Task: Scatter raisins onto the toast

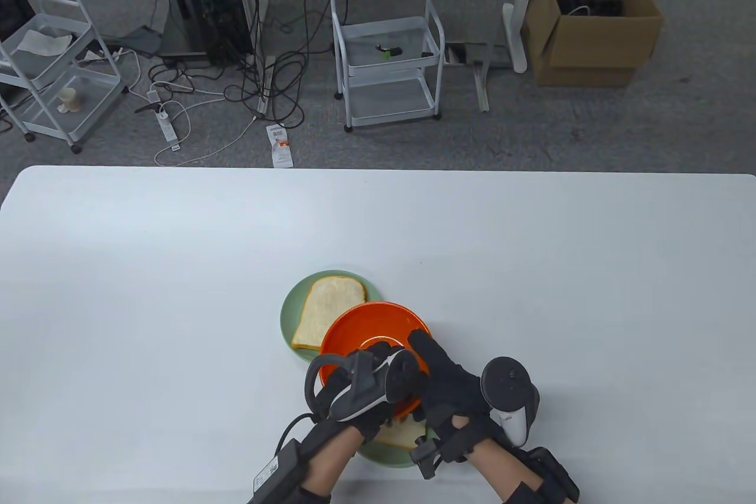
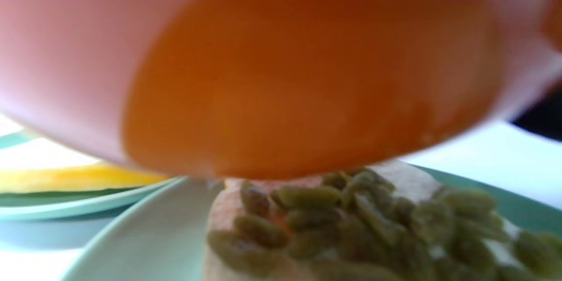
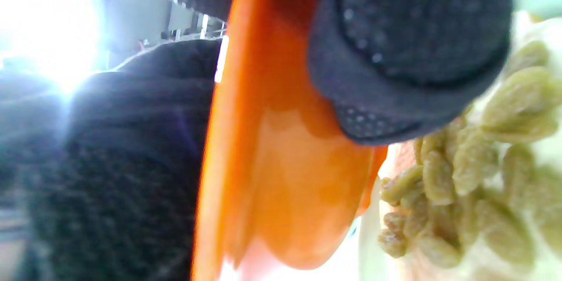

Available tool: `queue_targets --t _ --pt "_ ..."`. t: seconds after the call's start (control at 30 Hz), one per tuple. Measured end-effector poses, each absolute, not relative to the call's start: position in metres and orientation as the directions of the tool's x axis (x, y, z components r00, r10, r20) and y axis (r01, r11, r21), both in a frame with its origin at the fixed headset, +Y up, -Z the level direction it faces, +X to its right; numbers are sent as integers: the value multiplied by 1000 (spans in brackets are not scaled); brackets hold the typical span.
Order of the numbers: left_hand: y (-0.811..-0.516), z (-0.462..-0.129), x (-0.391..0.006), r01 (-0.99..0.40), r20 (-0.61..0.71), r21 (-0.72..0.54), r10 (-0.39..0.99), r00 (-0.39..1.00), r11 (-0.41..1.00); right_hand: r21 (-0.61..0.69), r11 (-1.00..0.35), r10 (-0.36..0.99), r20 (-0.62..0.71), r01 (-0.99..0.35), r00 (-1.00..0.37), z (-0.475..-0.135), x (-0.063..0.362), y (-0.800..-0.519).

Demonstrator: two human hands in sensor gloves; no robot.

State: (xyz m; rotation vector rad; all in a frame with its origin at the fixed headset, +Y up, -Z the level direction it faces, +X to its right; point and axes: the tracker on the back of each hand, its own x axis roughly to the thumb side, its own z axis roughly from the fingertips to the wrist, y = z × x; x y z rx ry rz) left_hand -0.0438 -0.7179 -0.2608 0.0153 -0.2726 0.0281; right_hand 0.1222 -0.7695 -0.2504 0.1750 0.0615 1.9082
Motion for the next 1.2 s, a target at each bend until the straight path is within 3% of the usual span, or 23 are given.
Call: queue_targets --t 0.37,0.53,0.7,0.87,1.0,1.2 --pt "-688 -258 -71 -292 234 54 272 933 955 78 -295 955 11 -952 -295 -263 145 -778" --pt "-678 -275 -95 -362 167 75 346 923 929 36 -271 962 -22 -962 -272 -270 161 -779" --pt "-683 -317 -125 -312 11 31 312 950 950 -40 -292 956 -11 -956 -292 -275 177 -774" --pt "-727 -359 -137 -232 -140 -126 214 967 964 -109 -299 954 -19 -948 -299 -282 194 -772" --pt "-749 -375 -136 -134 -150 -212 103 983 968 -135 -309 951 -28 -941 -308 -286 202 -772" --pt "-754 -387 -136 -42 -128 -100 29 991 994 -150 -315 949 -35 -937 -313 -290 205 -773"
